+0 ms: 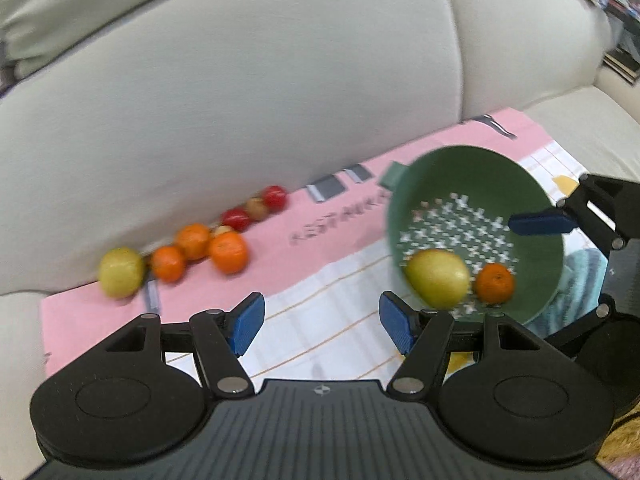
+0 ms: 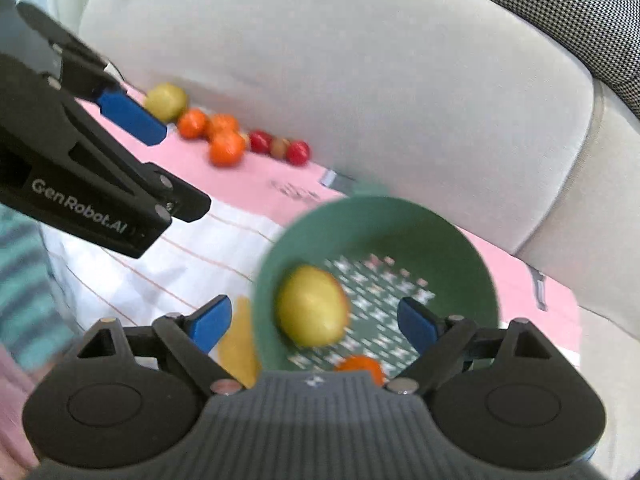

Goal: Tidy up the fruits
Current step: 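Open both tools to drop the pear and mandarin into the colander, then move both tools back to the fruit row on the cloth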

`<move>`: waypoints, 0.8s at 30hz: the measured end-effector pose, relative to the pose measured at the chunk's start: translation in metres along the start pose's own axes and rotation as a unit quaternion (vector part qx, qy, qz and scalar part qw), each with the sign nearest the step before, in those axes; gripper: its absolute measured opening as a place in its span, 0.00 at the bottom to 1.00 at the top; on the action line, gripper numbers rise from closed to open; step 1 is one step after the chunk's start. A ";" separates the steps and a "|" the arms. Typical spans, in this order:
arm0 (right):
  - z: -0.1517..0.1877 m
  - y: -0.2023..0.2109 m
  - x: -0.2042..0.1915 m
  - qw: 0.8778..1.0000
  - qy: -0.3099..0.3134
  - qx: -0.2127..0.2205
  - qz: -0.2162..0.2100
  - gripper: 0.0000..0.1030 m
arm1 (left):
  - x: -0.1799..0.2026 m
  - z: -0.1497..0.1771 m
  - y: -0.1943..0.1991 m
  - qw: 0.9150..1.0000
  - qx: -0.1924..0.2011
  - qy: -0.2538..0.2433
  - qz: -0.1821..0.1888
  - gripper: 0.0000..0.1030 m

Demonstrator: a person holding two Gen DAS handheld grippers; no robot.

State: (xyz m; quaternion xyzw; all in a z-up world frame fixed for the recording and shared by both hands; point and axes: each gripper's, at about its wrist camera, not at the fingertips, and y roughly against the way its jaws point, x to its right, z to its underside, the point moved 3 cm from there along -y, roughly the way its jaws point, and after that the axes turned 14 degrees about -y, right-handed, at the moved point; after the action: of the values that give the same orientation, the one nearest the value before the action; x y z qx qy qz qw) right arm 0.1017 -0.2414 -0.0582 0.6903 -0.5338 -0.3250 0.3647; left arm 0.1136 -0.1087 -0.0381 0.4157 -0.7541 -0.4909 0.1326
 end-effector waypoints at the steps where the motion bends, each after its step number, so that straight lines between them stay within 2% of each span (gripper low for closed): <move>1: -0.002 0.000 -0.006 1.000 -0.004 0.002 -0.005 0.84 | -0.006 0.004 0.002 1.000 0.001 0.004 -0.004 0.75; 8: -0.016 -0.014 -0.042 0.999 -0.032 -0.009 -0.038 0.85 | -0.051 0.034 0.012 0.999 -0.004 0.036 -0.038 0.75; 15: -0.024 -0.031 -0.073 0.998 -0.039 -0.013 -0.047 0.86 | -0.100 0.061 0.017 0.995 -0.007 0.070 -0.069 0.75; 24: -0.040 -0.051 -0.099 0.999 -0.021 0.005 -0.047 0.86 | -0.142 0.093 0.003 0.986 0.021 0.145 -0.074 0.70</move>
State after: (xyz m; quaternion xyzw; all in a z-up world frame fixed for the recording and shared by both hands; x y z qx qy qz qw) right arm 0.1394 -0.1300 -0.0749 0.7096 -0.5098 -0.3537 0.3337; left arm 0.1429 0.0578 -0.0507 0.5396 -0.7044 -0.4177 0.1955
